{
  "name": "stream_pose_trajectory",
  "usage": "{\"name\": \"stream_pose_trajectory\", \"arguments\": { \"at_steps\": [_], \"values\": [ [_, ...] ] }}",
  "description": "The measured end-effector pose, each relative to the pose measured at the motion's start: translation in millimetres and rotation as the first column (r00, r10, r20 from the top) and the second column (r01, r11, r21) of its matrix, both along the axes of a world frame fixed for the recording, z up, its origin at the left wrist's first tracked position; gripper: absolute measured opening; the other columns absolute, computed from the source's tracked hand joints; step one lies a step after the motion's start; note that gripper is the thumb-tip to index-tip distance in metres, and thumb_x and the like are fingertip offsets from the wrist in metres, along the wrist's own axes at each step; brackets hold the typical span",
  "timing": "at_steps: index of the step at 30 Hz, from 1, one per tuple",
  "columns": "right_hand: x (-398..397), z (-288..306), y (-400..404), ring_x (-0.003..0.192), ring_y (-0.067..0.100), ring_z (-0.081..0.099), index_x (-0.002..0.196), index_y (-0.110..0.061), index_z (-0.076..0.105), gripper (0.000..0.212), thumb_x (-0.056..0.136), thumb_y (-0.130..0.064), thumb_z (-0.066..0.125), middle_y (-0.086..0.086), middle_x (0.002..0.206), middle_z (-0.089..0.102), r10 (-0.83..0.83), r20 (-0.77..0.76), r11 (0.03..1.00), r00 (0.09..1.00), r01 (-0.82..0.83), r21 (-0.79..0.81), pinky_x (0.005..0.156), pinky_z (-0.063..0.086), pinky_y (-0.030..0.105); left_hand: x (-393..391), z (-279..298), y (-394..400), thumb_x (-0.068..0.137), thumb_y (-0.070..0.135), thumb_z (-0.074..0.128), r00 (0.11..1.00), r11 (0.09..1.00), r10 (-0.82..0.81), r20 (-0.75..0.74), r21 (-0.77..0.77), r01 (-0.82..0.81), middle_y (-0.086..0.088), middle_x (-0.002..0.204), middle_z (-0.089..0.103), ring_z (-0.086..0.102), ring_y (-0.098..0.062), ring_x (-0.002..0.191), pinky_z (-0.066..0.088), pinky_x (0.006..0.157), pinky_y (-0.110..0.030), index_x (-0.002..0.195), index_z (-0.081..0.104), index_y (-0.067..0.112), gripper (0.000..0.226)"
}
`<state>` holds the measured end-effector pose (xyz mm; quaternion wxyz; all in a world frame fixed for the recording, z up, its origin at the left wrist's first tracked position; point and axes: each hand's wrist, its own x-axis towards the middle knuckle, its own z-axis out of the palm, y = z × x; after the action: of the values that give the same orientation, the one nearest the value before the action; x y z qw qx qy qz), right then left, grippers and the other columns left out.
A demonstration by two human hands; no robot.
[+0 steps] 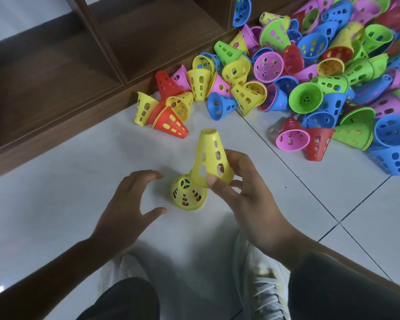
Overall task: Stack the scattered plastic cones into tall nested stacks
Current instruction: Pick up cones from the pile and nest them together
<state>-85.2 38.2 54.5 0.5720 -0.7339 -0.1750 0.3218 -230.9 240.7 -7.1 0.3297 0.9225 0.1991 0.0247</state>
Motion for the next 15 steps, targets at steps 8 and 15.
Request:
{"name": "stream_pose_trajectory", "arguments": {
  "at_steps": [8,15],
  "values": [
    [-7,-8,10,0.117,-0.005,0.041,0.130,-0.045,0.039,0.051,0.088,-0.046,0.068,-0.039,0.118,0.041,0.276,0.222,0.952,0.935,-0.235,-0.196,0.090,0.039,0.010,4,-11,37,0.079,0.027,0.081,0.999,0.995,-0.034,0.011,0.093,0.033,0.009,0.129,0.053,0.051,-0.013,0.117,0.050,0.098,-0.041,0.127,0.054,0.025,0.055],
    [-2,-28,20,0.129,0.001,0.031,0.139,-0.029,0.041,0.060,0.088,-0.035,0.072,-0.026,0.128,0.037,0.391,0.408,0.909,0.825,-0.276,-0.312,0.105,0.040,0.023,42,-6,56,0.082,0.026,0.078,0.999,0.996,-0.039,0.038,0.082,0.036,0.007,0.130,0.052,0.049,-0.015,0.120,0.048,0.099,-0.041,0.126,0.056,0.022,0.049]
  ]
}}
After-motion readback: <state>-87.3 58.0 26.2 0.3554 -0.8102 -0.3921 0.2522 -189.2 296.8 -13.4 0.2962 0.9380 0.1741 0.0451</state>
